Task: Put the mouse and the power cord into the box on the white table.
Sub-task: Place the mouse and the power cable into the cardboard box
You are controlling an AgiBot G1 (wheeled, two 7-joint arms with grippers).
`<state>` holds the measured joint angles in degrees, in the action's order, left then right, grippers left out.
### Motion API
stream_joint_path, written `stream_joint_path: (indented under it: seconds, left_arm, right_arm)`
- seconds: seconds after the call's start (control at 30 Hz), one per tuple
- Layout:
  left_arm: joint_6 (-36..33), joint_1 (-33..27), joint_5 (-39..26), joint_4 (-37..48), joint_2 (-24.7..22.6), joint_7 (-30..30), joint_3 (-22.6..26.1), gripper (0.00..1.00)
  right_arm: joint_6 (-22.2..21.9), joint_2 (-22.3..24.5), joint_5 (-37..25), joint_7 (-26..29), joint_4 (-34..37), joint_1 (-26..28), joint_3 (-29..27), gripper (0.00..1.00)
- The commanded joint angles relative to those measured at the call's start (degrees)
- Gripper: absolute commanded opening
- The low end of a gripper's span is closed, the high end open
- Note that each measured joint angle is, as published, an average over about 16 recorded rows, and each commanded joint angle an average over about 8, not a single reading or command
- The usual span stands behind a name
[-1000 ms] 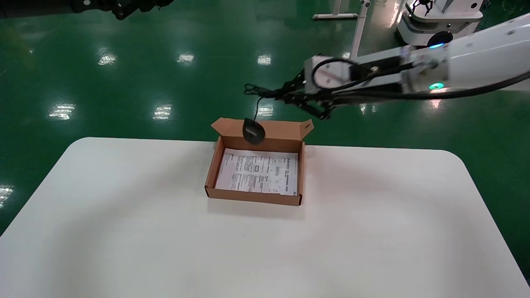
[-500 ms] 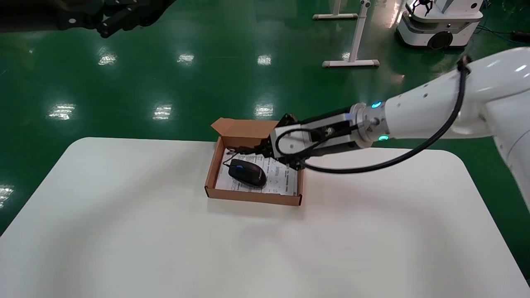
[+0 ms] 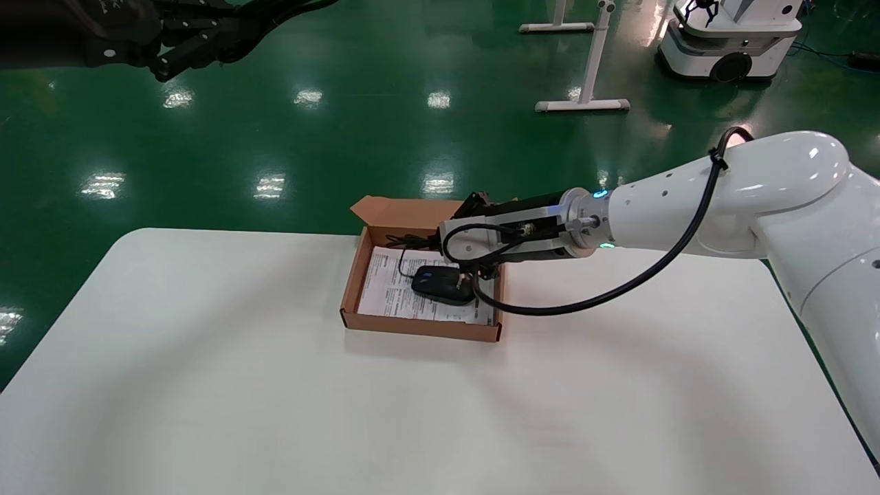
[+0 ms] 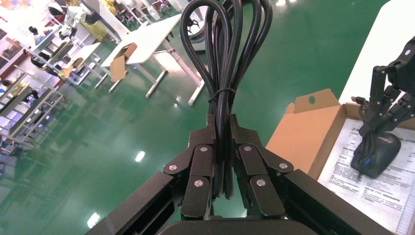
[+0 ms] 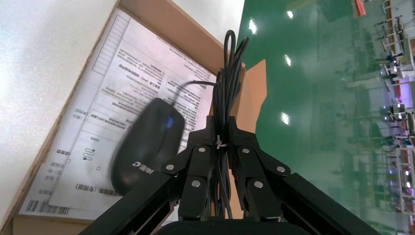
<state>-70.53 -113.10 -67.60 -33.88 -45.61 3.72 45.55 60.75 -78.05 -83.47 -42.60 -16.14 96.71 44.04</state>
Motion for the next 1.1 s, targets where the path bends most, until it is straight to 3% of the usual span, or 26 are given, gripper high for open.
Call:
stream_joint_path:
  seconds: [0.03,0.47,0.67,0.87,1.1]
  left_arm:
    - [0.16,0.12,-0.16,-0.42,0.18,-0.29,0.09,0.0]
    - [-1.25,1.53,-1.37,-2.41,0.27,-1.36,1.49,0.0]
    - [-3.59,2.75,-2.45,-3.03,-1.18,-1.77,3.15,0.0]
    - [-6.12,5.18,-3.51,-1.82,-5.38,-0.2,5.32,0.0]
    - [-4.78,8.79,-3.64,4.71,-13.84,4.15,6.6,0.0]
  right_arm:
    - [-0.84,0.06,0.32,0.67,-0.76,-0.24,0.71,1.0]
    - [-2.17,0.26,2.57,2.4,-1.62,0.08,4.37,1.0]
    - [-2.55,1.65,3.9,3.12,1.04,2.75,4.59,1.0]
    - [-1.26,6.14,5.74,3.89,6.56,7.79,3.09,1.0]
    - [2.66,13.12,6.49,3.16,10.97,11.52,2.36,1.0]
